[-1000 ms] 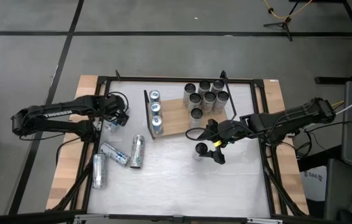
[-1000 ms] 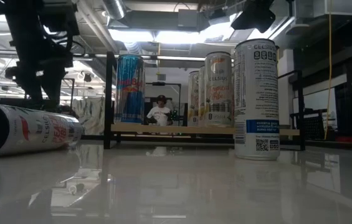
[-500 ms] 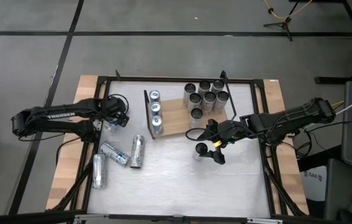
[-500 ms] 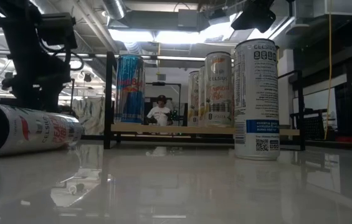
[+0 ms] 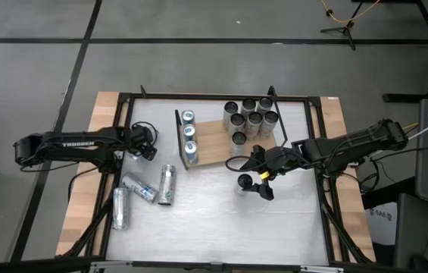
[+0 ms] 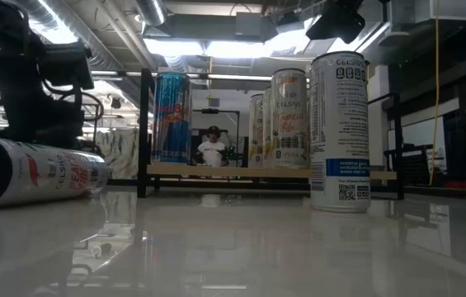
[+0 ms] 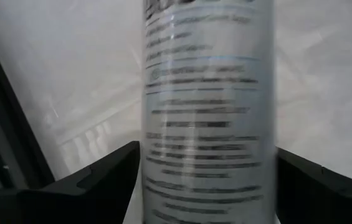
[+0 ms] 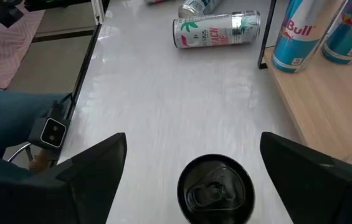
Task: Place canned beverage on shelf
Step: Put the white-blue soda can on the shelf
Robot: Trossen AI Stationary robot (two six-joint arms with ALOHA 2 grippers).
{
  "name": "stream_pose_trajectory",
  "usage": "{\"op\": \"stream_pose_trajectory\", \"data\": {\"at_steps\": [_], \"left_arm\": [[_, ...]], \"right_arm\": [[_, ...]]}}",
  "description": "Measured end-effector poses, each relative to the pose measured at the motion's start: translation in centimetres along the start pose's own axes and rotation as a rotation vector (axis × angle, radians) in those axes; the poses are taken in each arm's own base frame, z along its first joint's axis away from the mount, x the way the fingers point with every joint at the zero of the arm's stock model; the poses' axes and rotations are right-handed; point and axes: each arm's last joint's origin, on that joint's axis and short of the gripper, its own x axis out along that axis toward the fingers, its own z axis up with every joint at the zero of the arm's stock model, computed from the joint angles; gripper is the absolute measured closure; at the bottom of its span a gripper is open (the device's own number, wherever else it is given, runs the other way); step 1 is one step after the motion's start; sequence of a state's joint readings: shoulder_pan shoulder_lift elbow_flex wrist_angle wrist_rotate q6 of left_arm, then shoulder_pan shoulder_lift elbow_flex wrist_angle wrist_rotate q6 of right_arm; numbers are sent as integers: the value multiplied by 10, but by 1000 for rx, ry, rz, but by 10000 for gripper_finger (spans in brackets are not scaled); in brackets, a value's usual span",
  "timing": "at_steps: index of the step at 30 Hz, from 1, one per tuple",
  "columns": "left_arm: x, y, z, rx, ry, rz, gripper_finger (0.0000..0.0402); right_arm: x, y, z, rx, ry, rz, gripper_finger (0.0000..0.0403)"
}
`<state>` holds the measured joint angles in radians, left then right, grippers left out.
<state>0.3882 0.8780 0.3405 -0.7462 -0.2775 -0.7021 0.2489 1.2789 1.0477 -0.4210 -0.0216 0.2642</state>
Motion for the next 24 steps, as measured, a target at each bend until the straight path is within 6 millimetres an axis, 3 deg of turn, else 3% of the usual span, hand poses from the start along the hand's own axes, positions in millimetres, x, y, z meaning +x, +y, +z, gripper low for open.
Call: {"op": "stream_pose_trajectory", "data": {"at_steps": [5, 13, 24], "left_arm": [[1, -1, 1, -7, -14, -13, 107], [1, -2, 2, -24, -29, -30, 168], [-9, -11, 15, -85, -101, -149, 170]], "right_arm": [[0, 0, 0, 0, -1, -3, 40], [0, 0, 0, 0, -2, -3, 40], [0, 0, 0, 0, -6, -5, 40]]}}
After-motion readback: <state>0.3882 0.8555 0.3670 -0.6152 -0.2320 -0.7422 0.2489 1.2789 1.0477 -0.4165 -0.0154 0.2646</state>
